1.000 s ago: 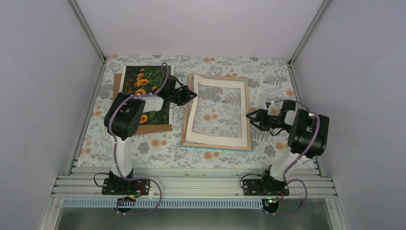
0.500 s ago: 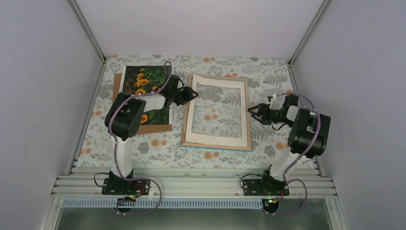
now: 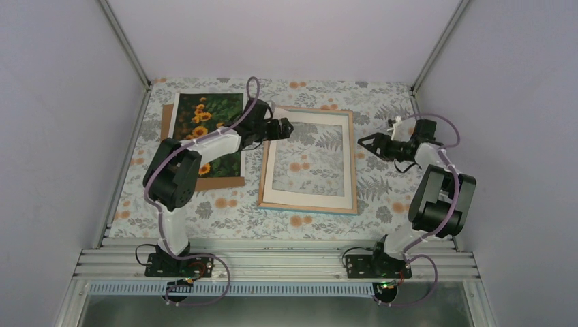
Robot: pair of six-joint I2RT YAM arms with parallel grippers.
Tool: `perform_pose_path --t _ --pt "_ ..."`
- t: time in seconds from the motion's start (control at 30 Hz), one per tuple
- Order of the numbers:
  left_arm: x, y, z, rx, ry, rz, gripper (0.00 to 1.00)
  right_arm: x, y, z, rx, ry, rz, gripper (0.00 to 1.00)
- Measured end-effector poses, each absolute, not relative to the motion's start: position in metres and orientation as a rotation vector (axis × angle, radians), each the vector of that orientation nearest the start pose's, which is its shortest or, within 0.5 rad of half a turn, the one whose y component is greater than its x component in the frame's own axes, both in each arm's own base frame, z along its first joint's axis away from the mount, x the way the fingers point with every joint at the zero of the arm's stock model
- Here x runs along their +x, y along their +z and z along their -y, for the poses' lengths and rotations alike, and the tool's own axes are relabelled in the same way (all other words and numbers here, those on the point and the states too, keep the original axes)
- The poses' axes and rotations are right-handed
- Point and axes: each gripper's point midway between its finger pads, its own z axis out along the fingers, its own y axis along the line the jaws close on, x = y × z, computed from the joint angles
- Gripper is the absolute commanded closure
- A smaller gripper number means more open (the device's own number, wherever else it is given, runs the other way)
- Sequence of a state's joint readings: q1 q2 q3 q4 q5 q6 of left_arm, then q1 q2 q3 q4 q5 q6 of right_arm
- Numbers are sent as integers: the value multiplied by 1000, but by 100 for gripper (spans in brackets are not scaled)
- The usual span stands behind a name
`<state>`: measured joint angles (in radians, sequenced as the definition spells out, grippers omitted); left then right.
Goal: Put the photo into the frame
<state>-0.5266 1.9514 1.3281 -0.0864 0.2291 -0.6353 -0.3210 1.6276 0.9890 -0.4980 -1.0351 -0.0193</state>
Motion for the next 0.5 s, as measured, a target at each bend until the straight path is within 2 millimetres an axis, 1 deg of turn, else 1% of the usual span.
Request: perform_pose_path --t 0.07,0.13,0.17,0.23,0.27,0.37,0.43,0.5 --pt "445 117 297 41 -781 -2389 0 371 143 -32 18 1174 -2292 21" --pt "444 126 290 88 -723 -2371 0 377 155 -30 -31 1143 -2273 14" --pt "444 130 287 110 -695 -2363 0 382 164 -28 -61 1124 -2260 12" --pt "444 142 281 166 -641 -2329 0 389 179 -26 -112 1086 -2234 10" --pt "442 150 278 203 -614 -2306 0 393 188 -24 -138 1065 -2221 6" --pt "436 171 268 311 -541 -2244 0 401 211 -20 -216 1000 -2181 0" --pt "430 187 261 398 -490 -2198 0 405 225 -17 -266 939 -2157 0" --pt "419 204 257 520 -453 -2138 0 406 239 -14 -321 853 -2132 0"
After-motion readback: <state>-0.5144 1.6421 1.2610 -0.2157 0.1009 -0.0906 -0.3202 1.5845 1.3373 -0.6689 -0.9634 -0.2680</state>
